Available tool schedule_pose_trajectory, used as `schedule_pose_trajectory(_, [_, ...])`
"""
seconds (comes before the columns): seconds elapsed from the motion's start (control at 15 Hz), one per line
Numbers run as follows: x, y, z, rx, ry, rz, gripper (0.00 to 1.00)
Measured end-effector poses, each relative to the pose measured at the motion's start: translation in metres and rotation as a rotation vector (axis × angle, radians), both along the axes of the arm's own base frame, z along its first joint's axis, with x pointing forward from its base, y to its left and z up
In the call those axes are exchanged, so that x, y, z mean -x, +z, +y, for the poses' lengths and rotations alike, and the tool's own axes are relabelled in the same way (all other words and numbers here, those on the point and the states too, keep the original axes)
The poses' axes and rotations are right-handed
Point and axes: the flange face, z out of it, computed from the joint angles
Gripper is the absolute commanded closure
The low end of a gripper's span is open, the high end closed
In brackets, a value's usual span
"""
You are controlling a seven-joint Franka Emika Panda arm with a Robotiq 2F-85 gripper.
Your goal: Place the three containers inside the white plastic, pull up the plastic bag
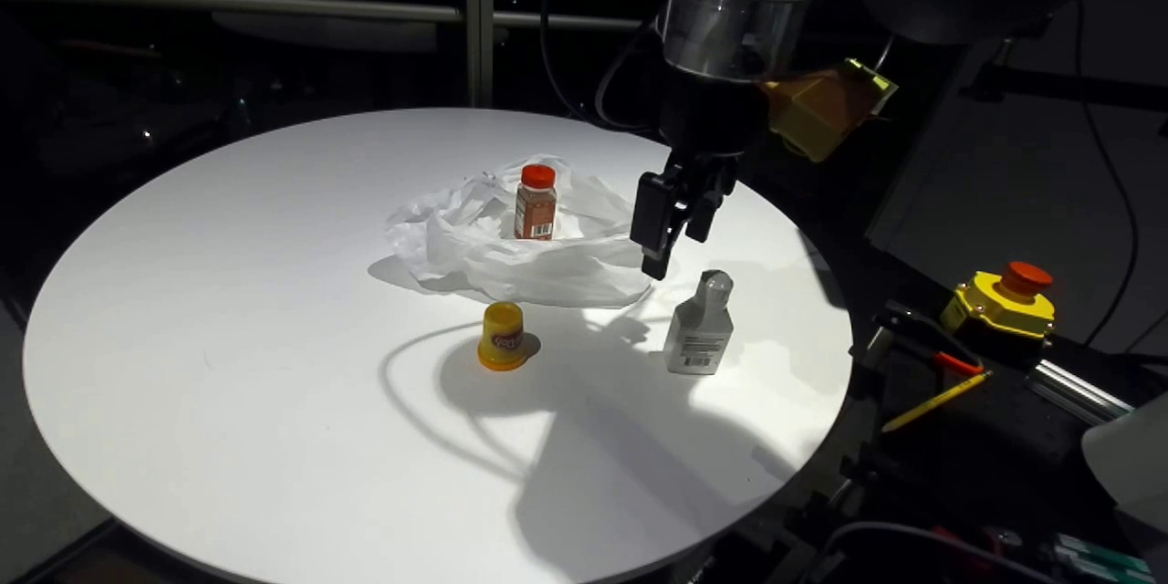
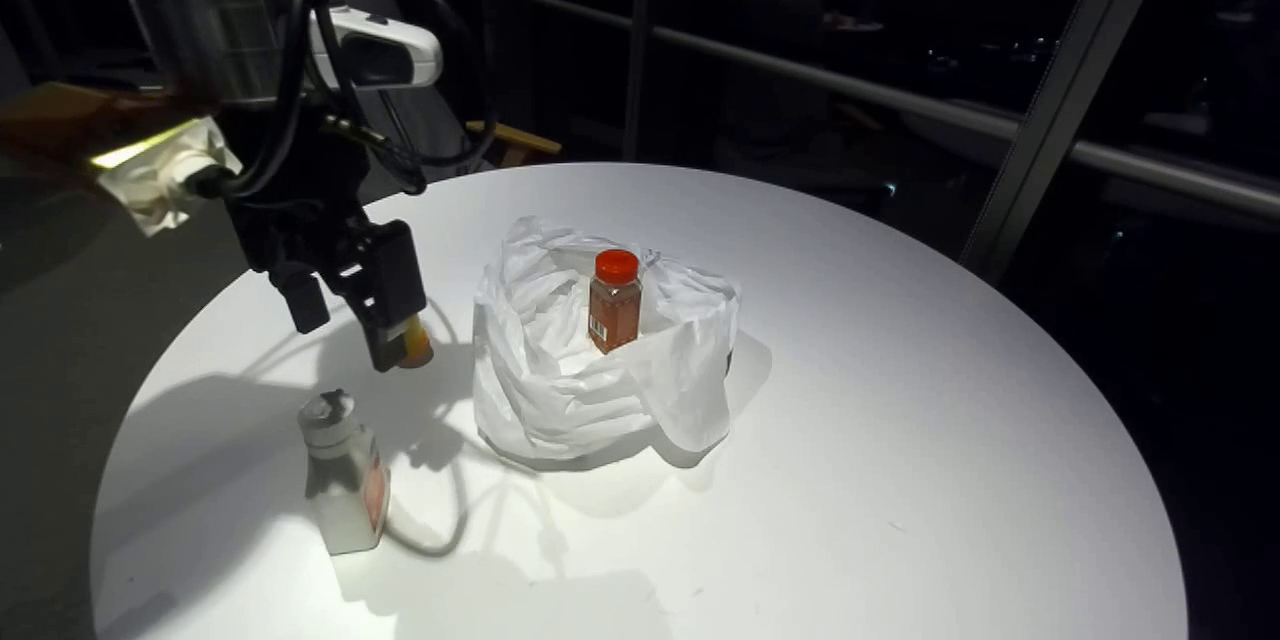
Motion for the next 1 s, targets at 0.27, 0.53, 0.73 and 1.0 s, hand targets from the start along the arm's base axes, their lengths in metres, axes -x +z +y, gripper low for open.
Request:
schedule_pose_trajectory(0.27, [0.003,-0.006,-0.011,0.017,0.062,0.042,0.0])
schedule_pose_trajectory(0.53, [0.003,-0.013,-0.023,0.019,0.112,0.067,0.0])
schedule_pose_trajectory(0.73, [0.006,-0.022,-0.03,0.018,0.145,0.097,0.0])
schedule_pose_trajectory(1.0, [0.01,-0.029,-0.037,0.007,0.181,0.145,0.0])
